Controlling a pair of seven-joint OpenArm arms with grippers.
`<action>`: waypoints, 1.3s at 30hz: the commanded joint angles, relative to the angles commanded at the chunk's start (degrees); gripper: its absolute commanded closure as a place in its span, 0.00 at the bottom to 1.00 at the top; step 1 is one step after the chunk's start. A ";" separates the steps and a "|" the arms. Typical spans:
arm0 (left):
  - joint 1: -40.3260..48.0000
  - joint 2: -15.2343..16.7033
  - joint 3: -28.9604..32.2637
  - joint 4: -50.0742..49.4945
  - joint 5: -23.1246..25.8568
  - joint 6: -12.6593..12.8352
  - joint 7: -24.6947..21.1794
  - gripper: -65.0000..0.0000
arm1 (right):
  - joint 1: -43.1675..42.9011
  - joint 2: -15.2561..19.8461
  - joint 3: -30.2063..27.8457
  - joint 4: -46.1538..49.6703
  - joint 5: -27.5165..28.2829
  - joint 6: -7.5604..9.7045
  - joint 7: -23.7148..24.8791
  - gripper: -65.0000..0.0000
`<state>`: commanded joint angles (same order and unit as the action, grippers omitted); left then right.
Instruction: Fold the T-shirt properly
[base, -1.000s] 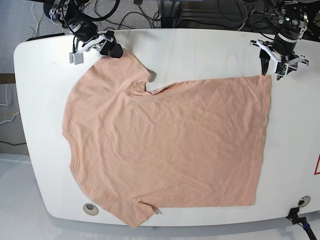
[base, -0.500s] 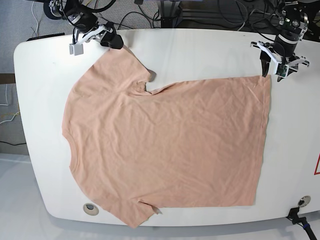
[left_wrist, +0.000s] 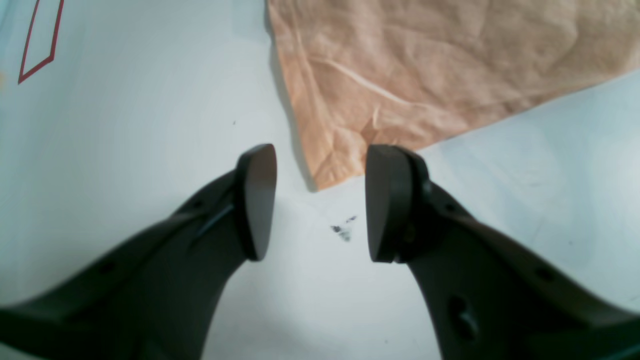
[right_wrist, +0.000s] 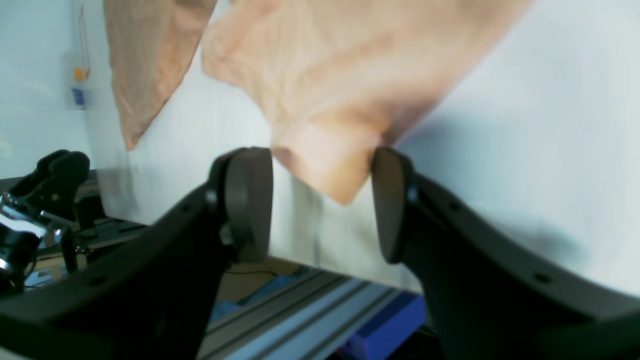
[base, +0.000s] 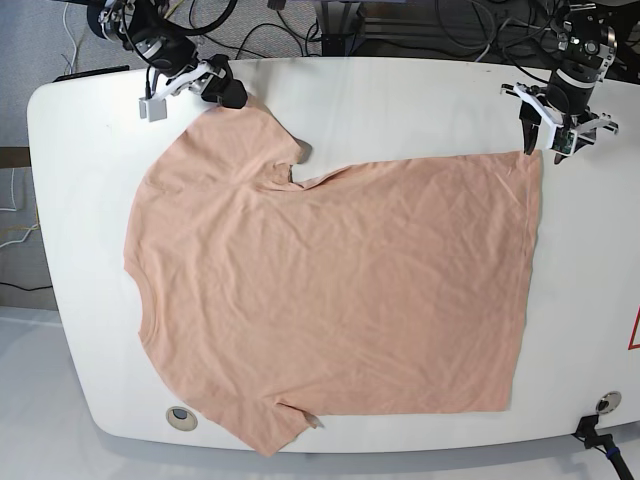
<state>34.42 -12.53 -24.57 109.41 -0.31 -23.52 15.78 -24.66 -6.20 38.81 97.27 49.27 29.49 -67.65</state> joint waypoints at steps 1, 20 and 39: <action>0.00 0.00 0.00 0.00 0.00 0.00 0.00 0.58 | 0.44 0.09 0.00 -1.14 0.00 0.00 0.00 0.51; 0.00 -0.09 0.00 -0.09 0.00 0.00 0.00 0.58 | 2.20 0.18 6.07 -0.79 0.18 0.00 -6.15 0.51; -0.09 -0.09 0.00 -0.09 0.00 0.00 0.00 0.58 | -1.23 -1.67 7.03 4.66 0.18 -6.33 -8.18 0.51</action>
<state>34.33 -12.62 -24.57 109.32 -0.31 -23.52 15.78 -25.89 -7.87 45.85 101.93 49.45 23.16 -75.82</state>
